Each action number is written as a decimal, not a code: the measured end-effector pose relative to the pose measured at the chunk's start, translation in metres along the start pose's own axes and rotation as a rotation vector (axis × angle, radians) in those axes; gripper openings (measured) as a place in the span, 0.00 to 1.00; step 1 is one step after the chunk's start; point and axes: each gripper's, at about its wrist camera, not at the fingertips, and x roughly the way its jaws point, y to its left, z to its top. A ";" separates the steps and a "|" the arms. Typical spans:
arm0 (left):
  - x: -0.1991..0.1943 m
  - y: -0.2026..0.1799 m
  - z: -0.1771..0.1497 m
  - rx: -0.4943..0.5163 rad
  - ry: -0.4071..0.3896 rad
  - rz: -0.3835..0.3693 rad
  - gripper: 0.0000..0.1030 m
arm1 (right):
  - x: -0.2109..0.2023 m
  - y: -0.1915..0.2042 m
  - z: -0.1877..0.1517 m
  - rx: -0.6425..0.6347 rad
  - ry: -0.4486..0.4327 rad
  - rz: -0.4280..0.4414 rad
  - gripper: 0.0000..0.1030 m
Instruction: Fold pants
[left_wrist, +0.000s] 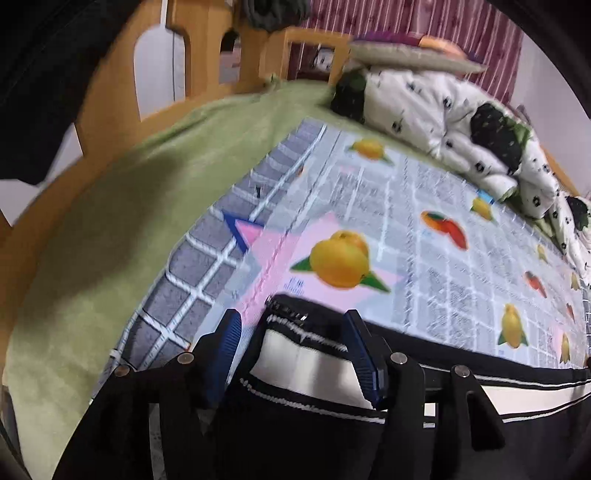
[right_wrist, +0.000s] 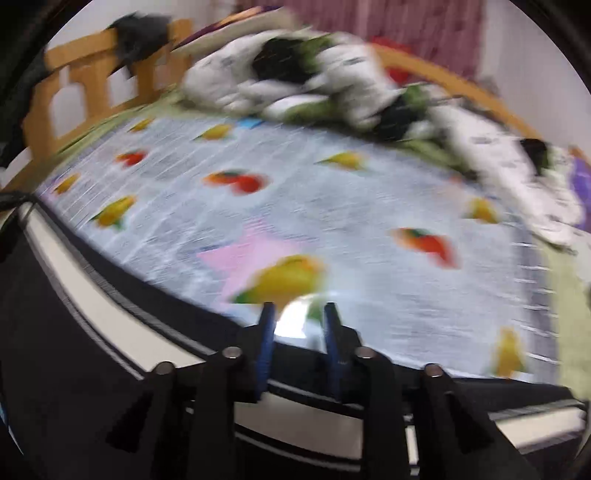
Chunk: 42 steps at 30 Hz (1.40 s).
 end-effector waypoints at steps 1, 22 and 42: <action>-0.005 -0.003 0.000 0.013 -0.022 0.000 0.54 | -0.007 -0.017 -0.004 0.038 0.006 -0.036 0.36; -0.055 -0.046 -0.039 0.129 -0.073 -0.129 0.58 | -0.013 -0.071 -0.032 0.355 0.078 -0.172 0.38; -0.105 0.092 -0.175 -0.341 0.068 -0.399 0.44 | -0.089 0.084 -0.070 0.458 0.066 0.190 0.38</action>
